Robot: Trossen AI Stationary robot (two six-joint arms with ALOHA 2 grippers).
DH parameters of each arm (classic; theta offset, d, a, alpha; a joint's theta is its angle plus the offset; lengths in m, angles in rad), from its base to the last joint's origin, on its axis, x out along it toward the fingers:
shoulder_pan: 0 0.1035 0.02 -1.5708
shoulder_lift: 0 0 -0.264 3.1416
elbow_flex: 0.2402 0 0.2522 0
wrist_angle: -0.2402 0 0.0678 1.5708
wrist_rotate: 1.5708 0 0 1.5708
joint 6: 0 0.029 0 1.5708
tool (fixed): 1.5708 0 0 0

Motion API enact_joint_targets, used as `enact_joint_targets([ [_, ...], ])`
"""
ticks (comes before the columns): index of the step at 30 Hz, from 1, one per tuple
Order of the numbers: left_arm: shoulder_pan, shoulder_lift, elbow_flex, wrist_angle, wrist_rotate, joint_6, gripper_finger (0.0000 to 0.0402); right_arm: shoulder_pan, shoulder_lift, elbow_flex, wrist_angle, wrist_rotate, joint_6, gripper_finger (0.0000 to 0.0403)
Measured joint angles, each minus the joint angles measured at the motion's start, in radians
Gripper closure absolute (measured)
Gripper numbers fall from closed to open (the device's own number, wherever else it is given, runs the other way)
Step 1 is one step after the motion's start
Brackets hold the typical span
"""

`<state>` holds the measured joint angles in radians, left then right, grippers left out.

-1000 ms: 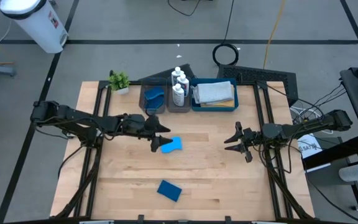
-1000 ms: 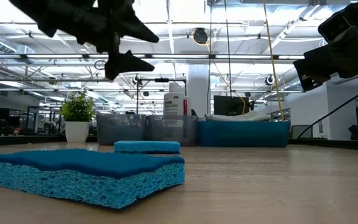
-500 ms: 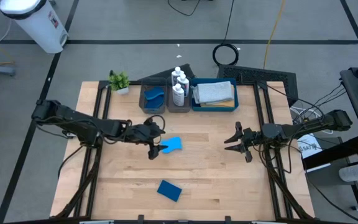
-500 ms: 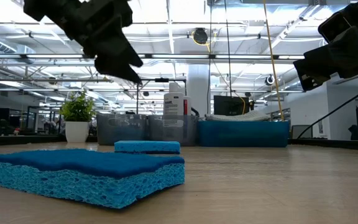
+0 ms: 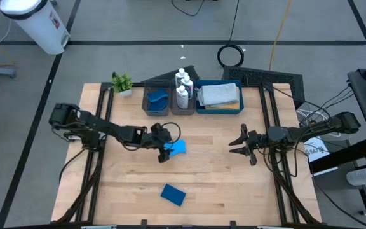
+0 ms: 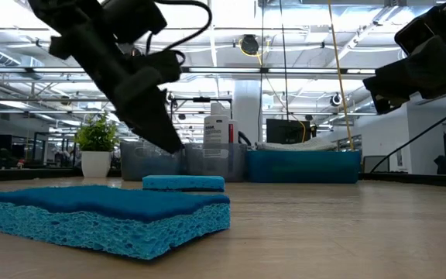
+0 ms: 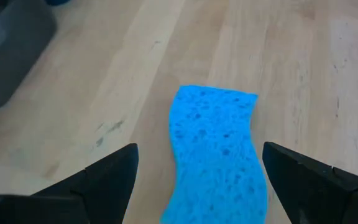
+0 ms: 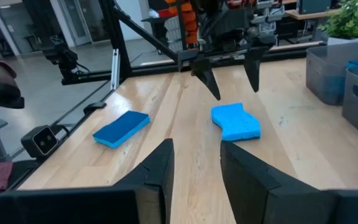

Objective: Pick & Place Kitchen Items
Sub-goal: Put the light blue sponge into the left black bin

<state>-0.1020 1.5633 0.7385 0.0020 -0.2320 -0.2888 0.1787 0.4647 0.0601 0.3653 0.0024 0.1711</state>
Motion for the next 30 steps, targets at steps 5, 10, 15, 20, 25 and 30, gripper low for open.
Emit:
enact_joint_targets([
  [5,0.002,0.067,0.000,0.057,0.023,0.019,0.0053,0.000,0.007,0.000,0.003,-0.002,0.000,0.0303],
  [10,0.002,0.127,0.000,0.104,0.022,0.025,0.0053,0.000,0.009,0.000,0.003,-0.002,0.000,0.0303],
  [15,0.002,0.161,0.000,0.109,0.013,0.025,0.0053,0.000,0.009,0.000,0.003,-0.003,0.000,0.0303],
  [20,0.003,0.166,0.001,0.108,0.018,0.024,0.0053,0.000,0.010,0.000,0.003,-0.003,0.000,0.0303],
  [25,0.003,0.166,0.001,0.106,0.019,0.024,0.0053,0.000,0.010,0.000,0.003,-0.003,0.000,0.0303],
  [30,0.000,0.166,0.001,0.087,0.060,0.045,0.0053,0.000,0.010,0.000,0.003,-0.003,0.000,0.0303],
])
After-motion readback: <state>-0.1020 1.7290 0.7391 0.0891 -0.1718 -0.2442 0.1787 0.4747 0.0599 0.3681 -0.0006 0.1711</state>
